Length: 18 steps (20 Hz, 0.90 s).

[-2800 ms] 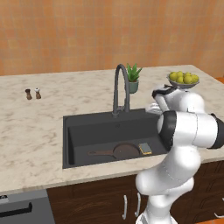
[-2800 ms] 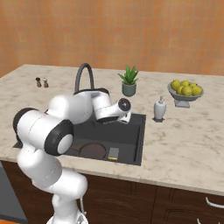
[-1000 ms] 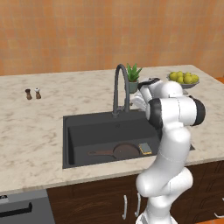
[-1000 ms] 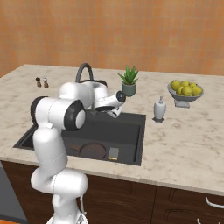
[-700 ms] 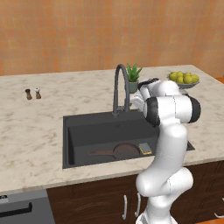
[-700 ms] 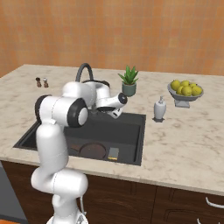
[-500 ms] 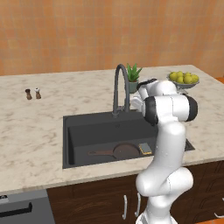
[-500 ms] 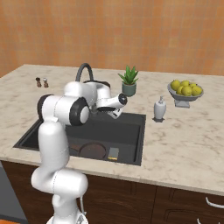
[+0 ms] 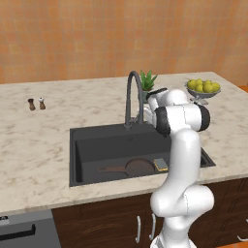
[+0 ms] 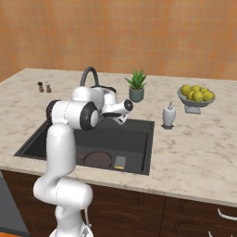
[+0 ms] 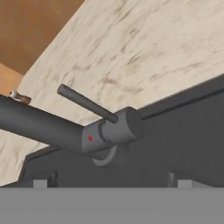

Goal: Pick the pan and sponge and place them into the sink. Then turn on the water.

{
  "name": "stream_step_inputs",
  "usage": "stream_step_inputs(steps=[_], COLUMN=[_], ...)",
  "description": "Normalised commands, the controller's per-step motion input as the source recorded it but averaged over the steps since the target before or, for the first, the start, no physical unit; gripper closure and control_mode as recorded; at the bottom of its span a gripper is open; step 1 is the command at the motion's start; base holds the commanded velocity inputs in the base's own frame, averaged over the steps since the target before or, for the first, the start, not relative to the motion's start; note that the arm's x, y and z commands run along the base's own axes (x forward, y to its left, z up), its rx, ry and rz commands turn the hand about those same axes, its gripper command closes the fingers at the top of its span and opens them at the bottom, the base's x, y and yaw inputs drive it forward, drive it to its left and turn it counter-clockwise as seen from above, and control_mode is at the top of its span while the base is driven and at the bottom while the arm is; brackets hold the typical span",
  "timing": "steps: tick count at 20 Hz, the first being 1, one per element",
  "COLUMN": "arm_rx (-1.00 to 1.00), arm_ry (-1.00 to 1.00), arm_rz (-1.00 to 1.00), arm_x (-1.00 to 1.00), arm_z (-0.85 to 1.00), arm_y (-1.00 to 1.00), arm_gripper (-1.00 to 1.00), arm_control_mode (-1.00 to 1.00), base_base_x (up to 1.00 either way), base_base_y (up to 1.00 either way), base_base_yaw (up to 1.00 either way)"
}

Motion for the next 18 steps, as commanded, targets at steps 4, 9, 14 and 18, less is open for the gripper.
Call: stream_step_inputs(steps=[4,9,14,18], arm_rx=[0.01,0.00,0.00,0.00], arm_ry=[0.00,0.00,0.00,0.00], arm_rz=[0.00,0.00,0.00,0.00], arm_x=[0.42,0.16,0.02,0.01], arm_z=[-0.15,-0.08,0.00,-0.02], arm_y=[0.00,0.00,0.00,0.01], arm_gripper=[-1.00,-1.00,-1.00,-1.00], arm_control_mode=[-1.00,-1.00,-1.00,-1.00], base_base_x=[0.00,0.00,0.00,0.00], base_base_y=[0.00,0.00,0.00,0.00], base_base_yaw=[0.00,0.00,0.00,0.00])
